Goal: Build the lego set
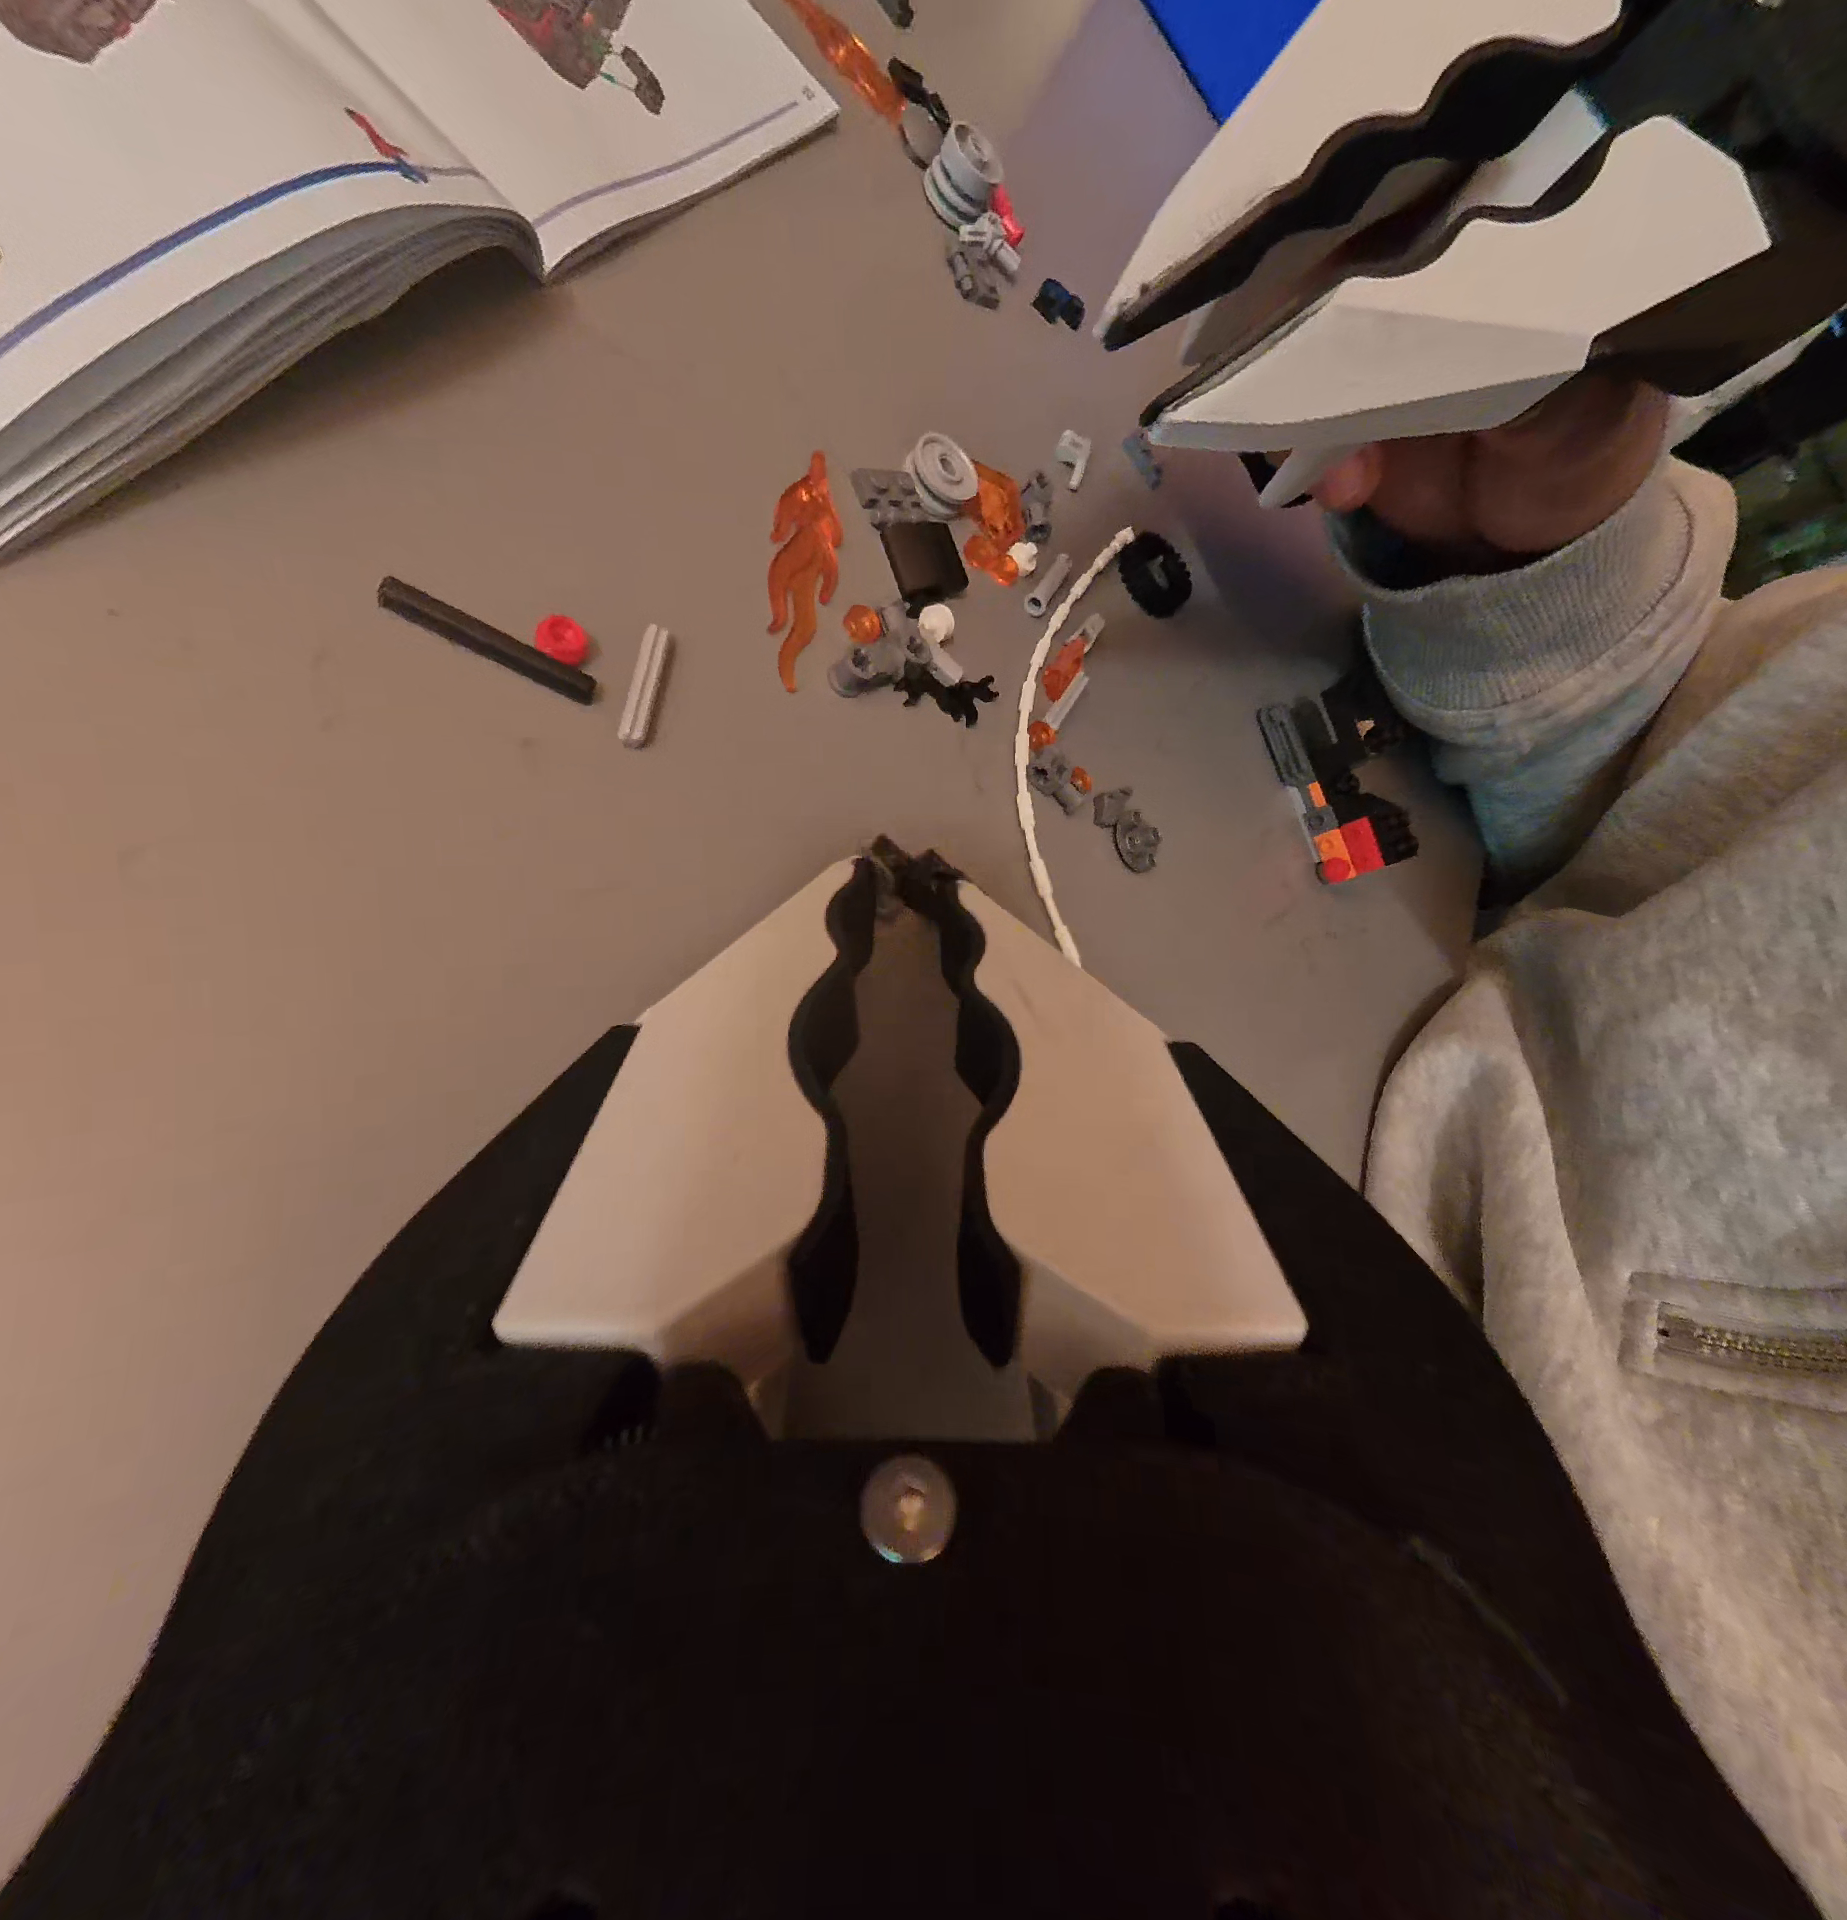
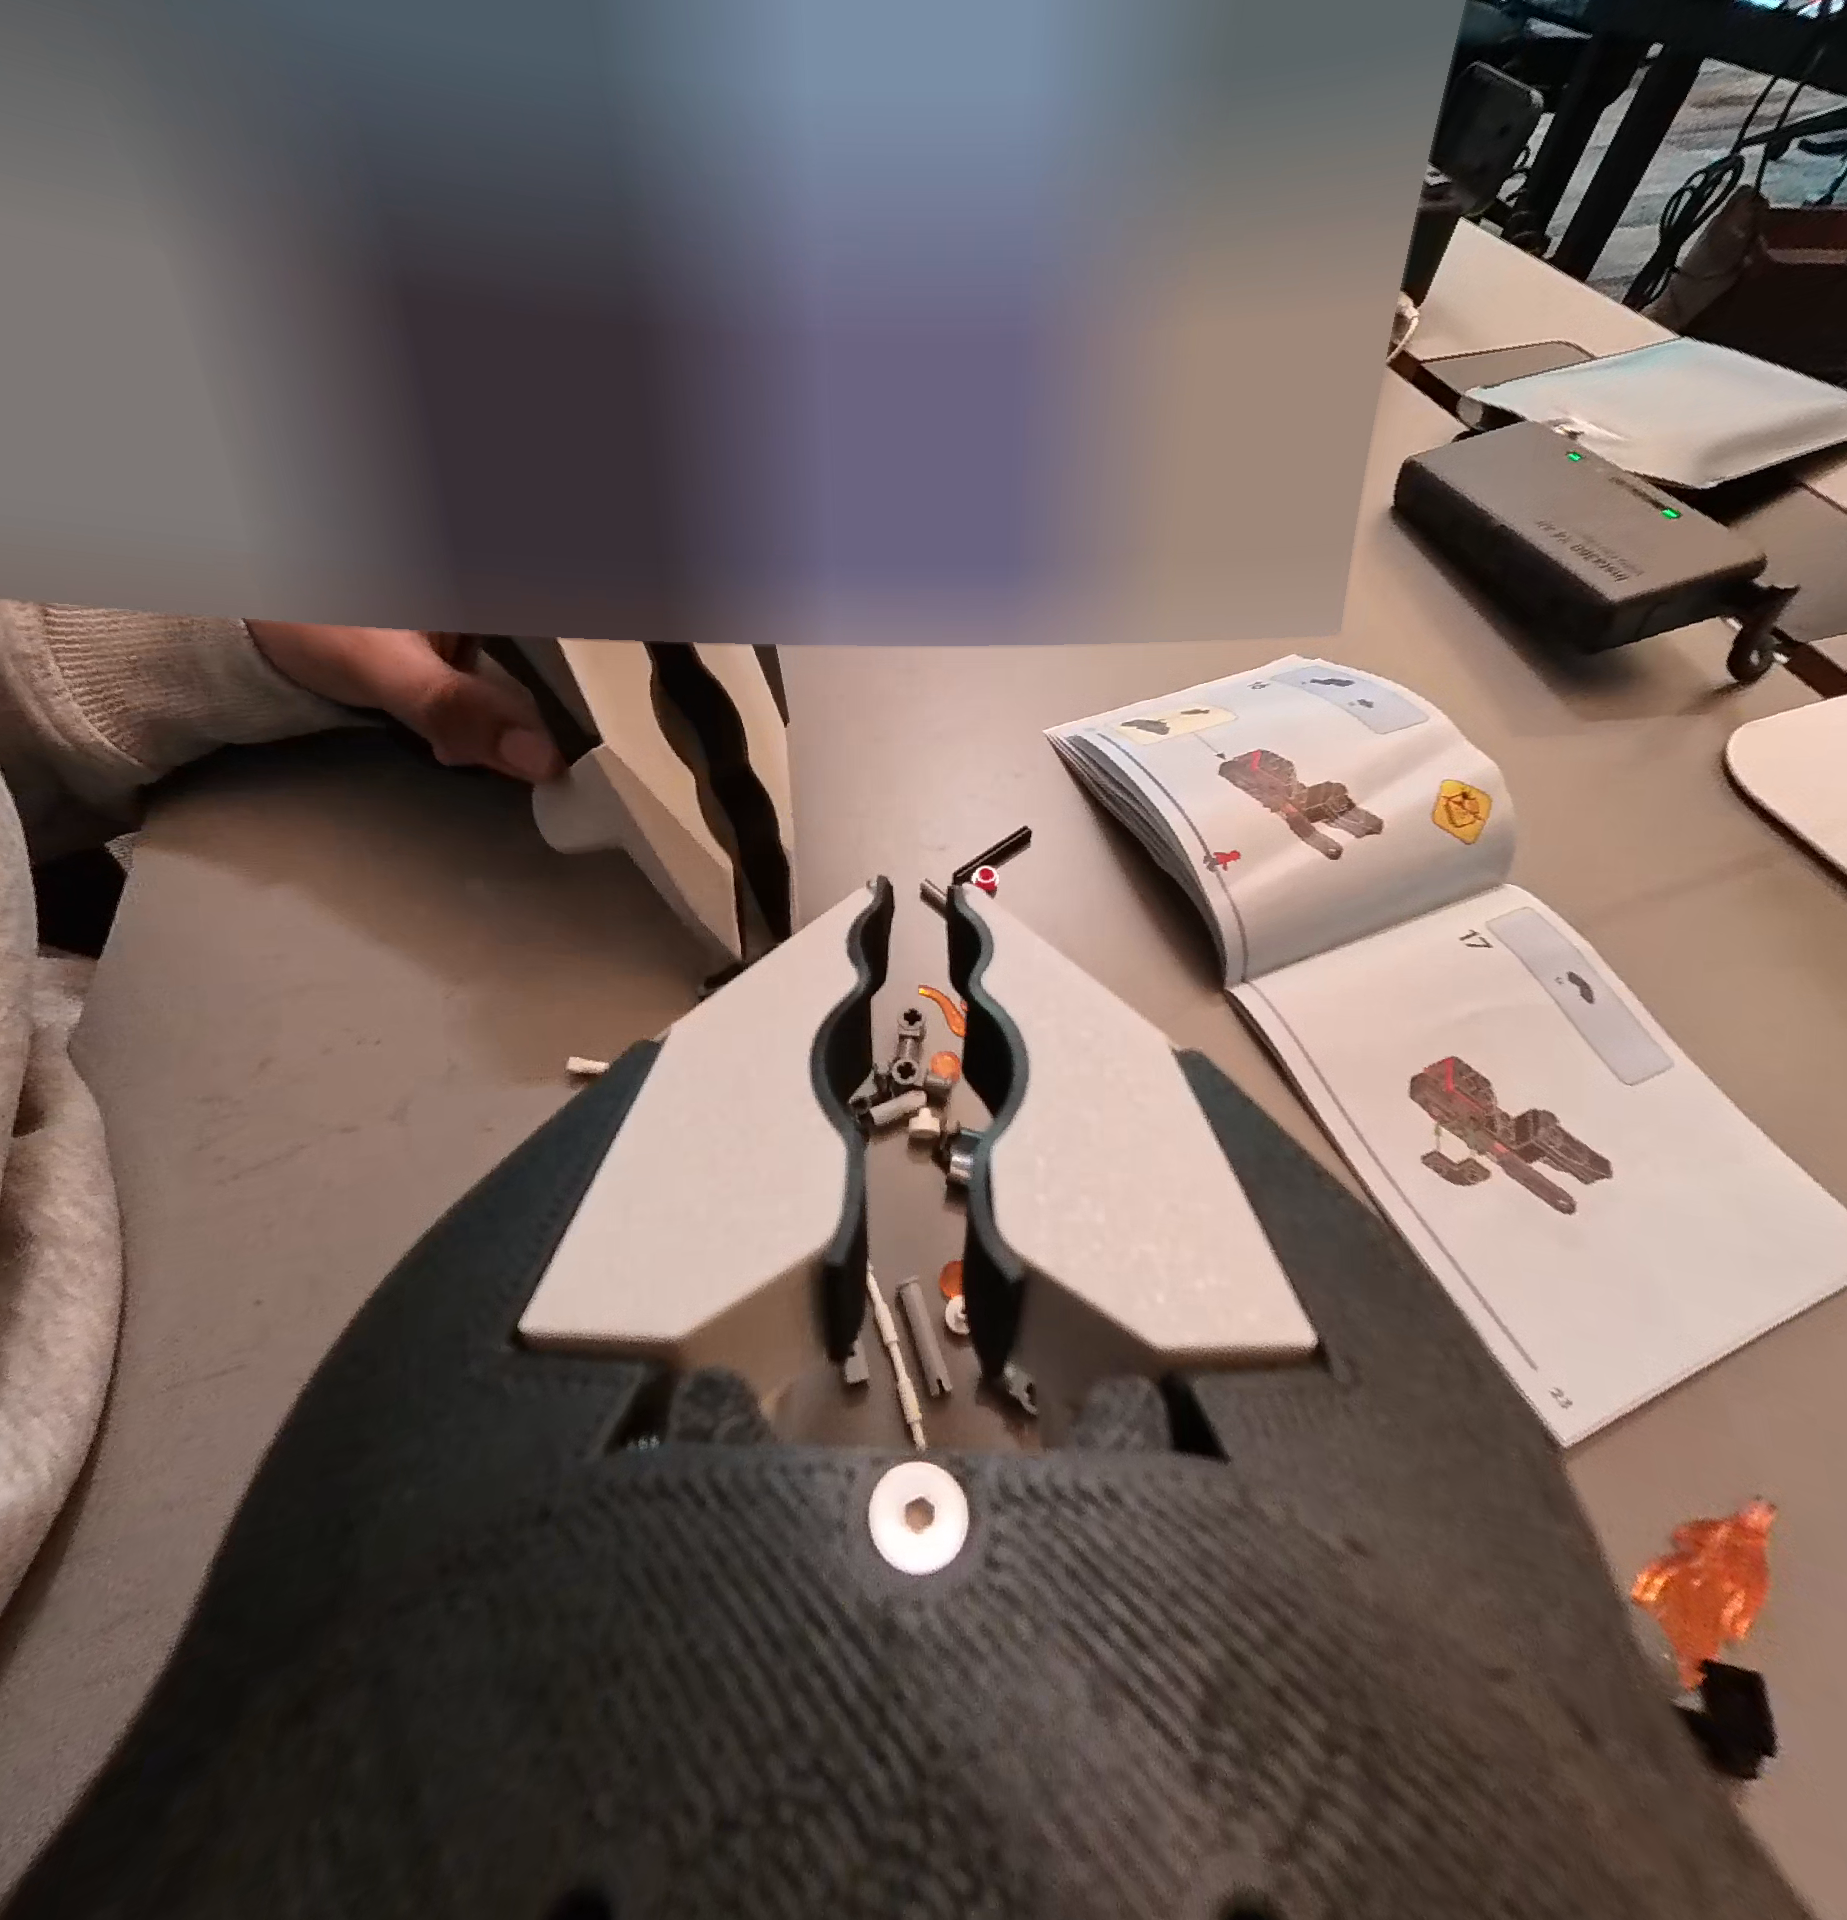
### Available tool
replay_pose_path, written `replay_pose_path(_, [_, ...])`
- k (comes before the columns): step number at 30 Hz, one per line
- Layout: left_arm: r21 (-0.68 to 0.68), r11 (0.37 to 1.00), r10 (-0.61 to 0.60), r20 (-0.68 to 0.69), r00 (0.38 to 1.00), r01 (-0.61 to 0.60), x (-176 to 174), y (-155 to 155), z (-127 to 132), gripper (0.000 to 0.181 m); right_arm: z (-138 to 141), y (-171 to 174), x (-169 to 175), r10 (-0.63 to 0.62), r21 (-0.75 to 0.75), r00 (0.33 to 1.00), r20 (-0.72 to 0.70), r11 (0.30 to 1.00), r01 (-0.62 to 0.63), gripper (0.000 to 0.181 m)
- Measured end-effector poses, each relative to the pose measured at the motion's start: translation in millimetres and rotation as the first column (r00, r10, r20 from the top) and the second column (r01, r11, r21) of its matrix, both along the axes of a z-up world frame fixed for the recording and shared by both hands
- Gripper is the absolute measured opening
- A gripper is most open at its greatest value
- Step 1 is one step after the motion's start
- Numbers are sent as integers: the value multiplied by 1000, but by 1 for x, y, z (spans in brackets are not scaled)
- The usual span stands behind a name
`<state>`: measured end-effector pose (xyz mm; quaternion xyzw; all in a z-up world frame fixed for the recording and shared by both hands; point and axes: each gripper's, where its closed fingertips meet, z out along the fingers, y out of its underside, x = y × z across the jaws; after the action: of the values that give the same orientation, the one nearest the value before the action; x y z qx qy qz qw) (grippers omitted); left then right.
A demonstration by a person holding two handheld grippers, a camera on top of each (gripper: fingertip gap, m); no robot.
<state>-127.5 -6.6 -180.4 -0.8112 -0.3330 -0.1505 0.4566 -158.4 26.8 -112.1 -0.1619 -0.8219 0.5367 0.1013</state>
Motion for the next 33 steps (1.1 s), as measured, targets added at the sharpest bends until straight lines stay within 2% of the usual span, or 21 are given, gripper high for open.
replay_pose_path(20, [-55,998,41,-50,998,-43,-5,-1,-3,0,4,-1,2,3,1,1000,-17,1000,-3,9])
replay_pose_path(22, [-32,999,33,-91,995,-36,-5,0,3,0,2,-3,4,8,-3,1000,13,1000,-8,12])
replay_pose_path(24, [5,1000,14,-188,982,-14,-4,3,15,0,-2,-7,8,22,-17,996,85,1000,-20,16])
replay_pose_path(26, [2,1000,-7,-347,938,8,-3,4,27,0,-5,-12,13,42,-55,984,175,998,-33,18])
replay_pose_path(27, [-13,1000,-16,-447,895,12,-3,4,33,0,-5,-14,16,56,-82,973,225,996,-39,19])
replay_pose_path(30, [-49,998,-57,-715,697,32,7,9,53,0,0,-21,25,120,-207,914,388,978,-40,20])
replay_pose_path(33, [-95,995,-85,-854,514,8,15,14,67,0,18,-23,32,258,-412,807,532,911,-20,20])
